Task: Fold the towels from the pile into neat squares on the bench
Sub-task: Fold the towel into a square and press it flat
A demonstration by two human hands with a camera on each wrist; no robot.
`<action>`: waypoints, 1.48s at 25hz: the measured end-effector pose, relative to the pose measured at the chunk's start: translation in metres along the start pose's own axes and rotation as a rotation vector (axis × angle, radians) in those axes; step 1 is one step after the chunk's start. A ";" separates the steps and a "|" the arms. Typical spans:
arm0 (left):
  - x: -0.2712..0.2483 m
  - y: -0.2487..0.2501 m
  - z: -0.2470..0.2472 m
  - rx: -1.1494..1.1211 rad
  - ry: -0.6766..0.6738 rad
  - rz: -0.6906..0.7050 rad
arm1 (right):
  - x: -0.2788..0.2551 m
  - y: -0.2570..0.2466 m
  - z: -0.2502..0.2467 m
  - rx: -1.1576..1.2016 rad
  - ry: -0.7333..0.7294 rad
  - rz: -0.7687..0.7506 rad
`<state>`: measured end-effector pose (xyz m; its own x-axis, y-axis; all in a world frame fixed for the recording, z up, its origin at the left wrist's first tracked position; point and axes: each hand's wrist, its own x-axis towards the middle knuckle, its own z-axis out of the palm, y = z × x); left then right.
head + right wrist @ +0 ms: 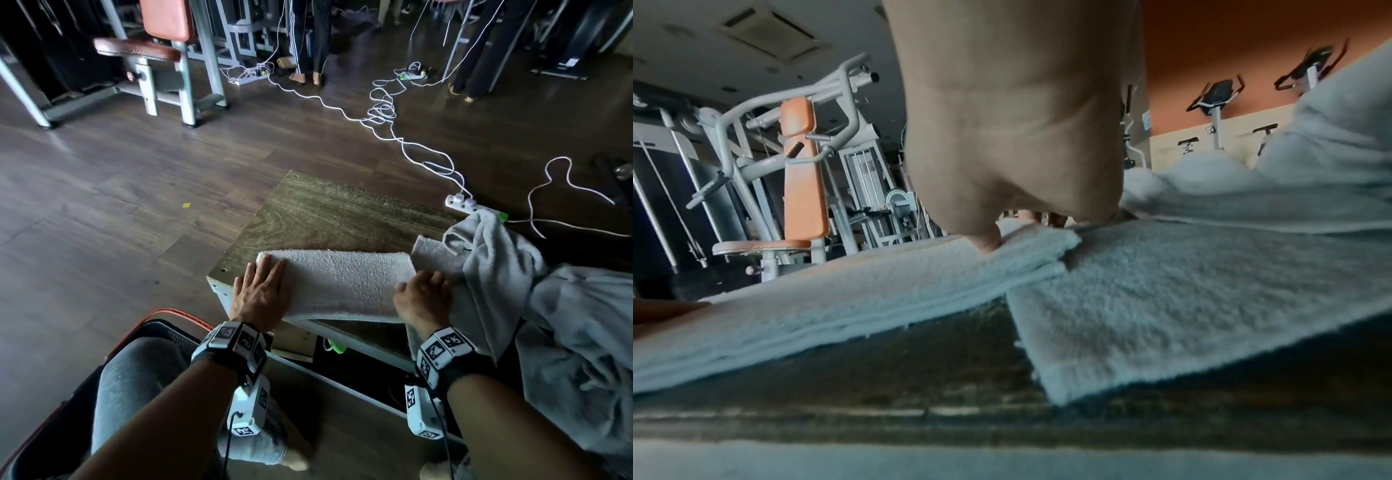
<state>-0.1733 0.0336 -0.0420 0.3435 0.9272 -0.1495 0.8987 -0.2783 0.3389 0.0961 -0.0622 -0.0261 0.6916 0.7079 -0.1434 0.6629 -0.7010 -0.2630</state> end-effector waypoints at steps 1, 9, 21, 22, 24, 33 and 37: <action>-0.001 0.003 -0.002 -0.005 0.000 0.001 | 0.002 0.000 -0.006 -0.010 0.003 0.008; -0.011 0.020 -0.020 0.091 0.079 0.000 | 0.001 -0.032 -0.042 0.128 0.194 -0.215; -0.028 0.039 -0.015 -0.407 0.029 -0.052 | -0.043 -0.022 0.000 0.332 -0.086 -0.804; -0.029 0.040 -0.023 -0.524 -0.034 -0.082 | -0.052 -0.011 0.007 0.339 -0.137 -0.803; -0.032 0.047 -0.039 -0.800 -0.181 -0.127 | -0.070 0.008 0.017 0.312 -0.160 -0.830; -0.037 0.088 -0.067 -1.471 -0.245 -0.077 | -0.090 0.003 0.013 0.700 0.010 -0.781; -0.038 0.089 -0.066 -1.576 -0.250 -0.080 | -0.092 0.003 0.012 0.414 -0.081 -0.732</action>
<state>-0.1241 -0.0095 0.0549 0.4884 0.8191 -0.3008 -0.1966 0.4391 0.8767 0.0306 -0.1282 -0.0253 0.0954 0.9861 0.1358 0.7663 0.0143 -0.6423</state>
